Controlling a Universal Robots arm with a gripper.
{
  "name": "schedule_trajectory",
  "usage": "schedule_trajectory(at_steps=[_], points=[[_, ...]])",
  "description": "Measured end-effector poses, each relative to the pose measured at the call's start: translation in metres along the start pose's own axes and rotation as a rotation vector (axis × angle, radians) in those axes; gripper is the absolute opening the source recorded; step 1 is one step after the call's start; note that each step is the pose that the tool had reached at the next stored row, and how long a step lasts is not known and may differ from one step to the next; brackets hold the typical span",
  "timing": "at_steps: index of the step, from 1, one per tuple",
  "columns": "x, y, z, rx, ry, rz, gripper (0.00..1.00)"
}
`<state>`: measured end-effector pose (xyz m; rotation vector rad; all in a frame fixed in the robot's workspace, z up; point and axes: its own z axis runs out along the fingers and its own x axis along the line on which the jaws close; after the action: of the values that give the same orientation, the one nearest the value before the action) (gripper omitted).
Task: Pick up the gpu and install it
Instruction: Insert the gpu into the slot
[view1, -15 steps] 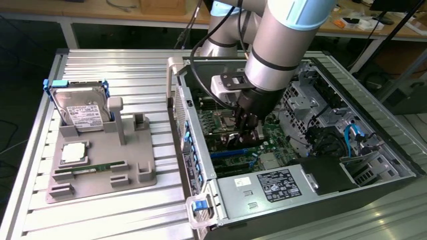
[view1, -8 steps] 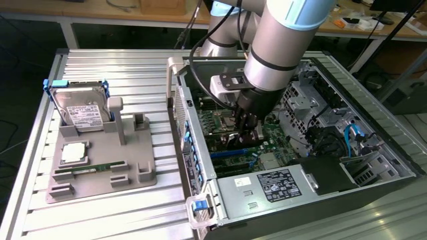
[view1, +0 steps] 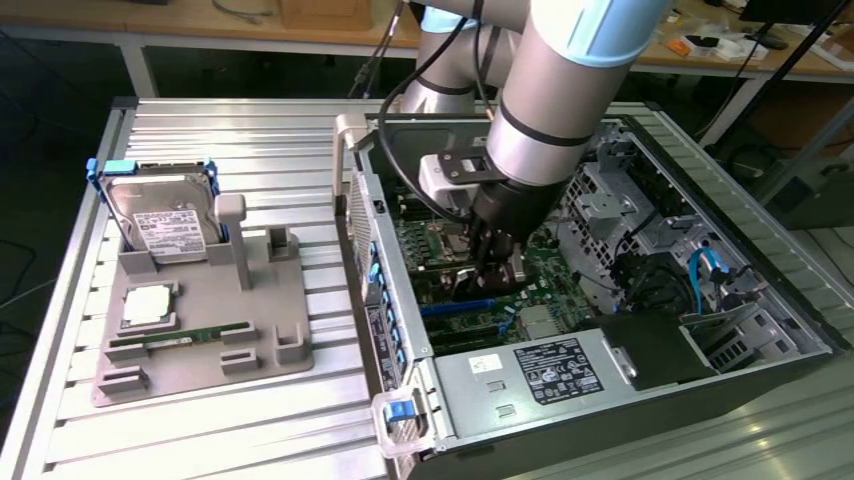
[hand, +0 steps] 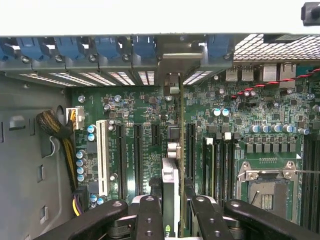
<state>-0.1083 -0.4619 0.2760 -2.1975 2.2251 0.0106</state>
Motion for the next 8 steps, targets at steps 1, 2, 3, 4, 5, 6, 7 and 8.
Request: schedule_trajectory(at_steps=[1, 2, 3, 4, 5, 6, 7, 8], points=[[0.0000, 0.0000, 0.0003, -0.0001, -0.0002, 0.000, 0.27], [0.0000, 0.0001, 0.0008, 0.0000, -0.0006, 0.000, 0.27], [0.0000, 0.0001, 0.0013, 0.0001, -0.0010, 0.000, 0.27], [0.0000, 0.0002, 0.0016, 0.0000, -0.0011, 0.000, 0.27], [0.0000, 0.0004, 0.0020, 0.0000, -0.0013, 0.000, 0.27], [0.0000, 0.0006, 0.0025, 0.0000, -0.0016, 0.000, 0.27], [0.0000, 0.0010, 0.0030, 0.0000, -0.0021, 0.000, 0.27], [0.0000, 0.0013, 0.0033, -0.0001, -0.0029, 0.000, 0.27]])
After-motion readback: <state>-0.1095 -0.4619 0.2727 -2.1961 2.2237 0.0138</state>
